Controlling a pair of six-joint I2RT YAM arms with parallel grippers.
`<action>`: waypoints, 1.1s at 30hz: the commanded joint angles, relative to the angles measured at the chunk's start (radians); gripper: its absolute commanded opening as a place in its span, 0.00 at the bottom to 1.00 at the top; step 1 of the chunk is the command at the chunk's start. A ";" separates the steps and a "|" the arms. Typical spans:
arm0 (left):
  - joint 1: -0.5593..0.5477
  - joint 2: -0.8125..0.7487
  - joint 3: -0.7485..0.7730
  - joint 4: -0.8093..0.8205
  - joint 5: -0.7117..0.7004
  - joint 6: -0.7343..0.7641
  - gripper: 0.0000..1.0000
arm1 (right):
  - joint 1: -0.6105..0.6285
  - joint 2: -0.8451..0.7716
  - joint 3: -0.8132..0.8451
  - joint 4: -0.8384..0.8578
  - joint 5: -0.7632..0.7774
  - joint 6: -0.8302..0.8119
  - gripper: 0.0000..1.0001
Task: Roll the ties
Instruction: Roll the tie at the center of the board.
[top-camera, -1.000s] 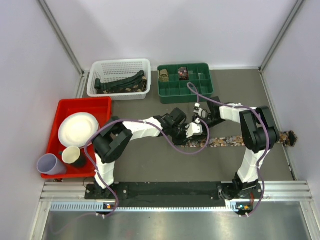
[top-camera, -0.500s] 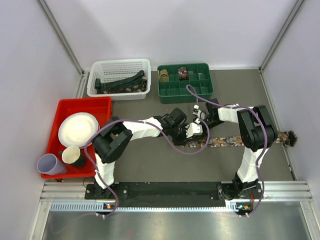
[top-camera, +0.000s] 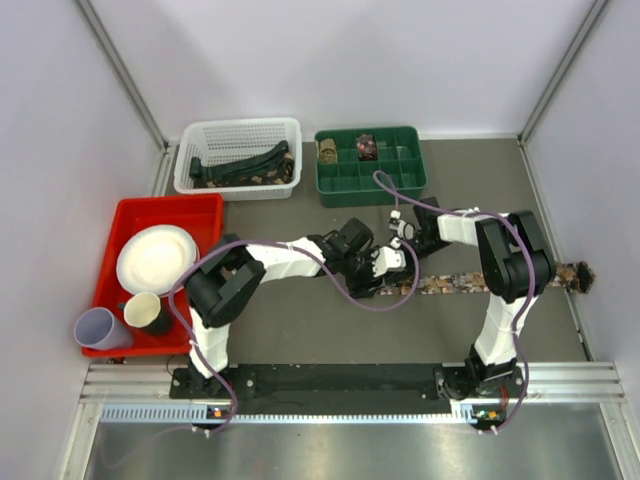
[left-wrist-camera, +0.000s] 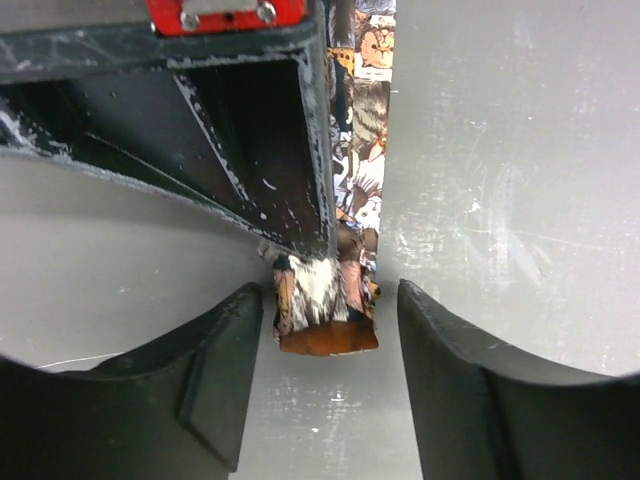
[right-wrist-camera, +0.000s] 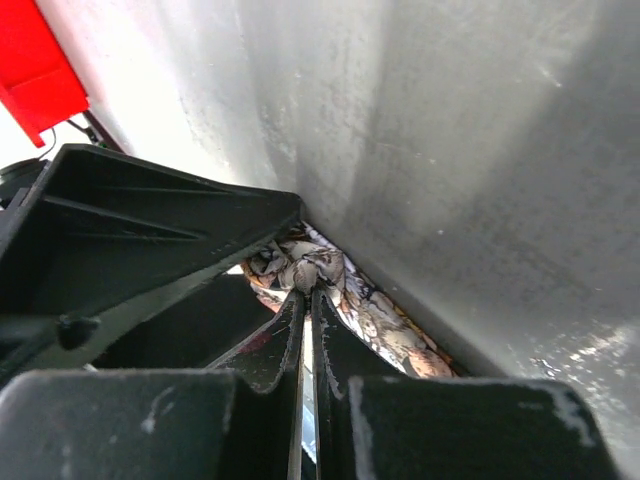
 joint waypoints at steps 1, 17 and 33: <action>0.012 0.004 -0.083 -0.024 -0.015 -0.055 0.64 | -0.013 0.005 -0.008 0.008 0.095 -0.048 0.00; 0.056 -0.104 -0.299 0.453 0.101 -0.199 0.71 | -0.029 0.019 -0.013 -0.029 0.210 -0.096 0.00; 0.058 0.007 -0.331 0.737 0.183 -0.224 0.61 | -0.035 0.051 -0.008 -0.038 0.283 -0.107 0.00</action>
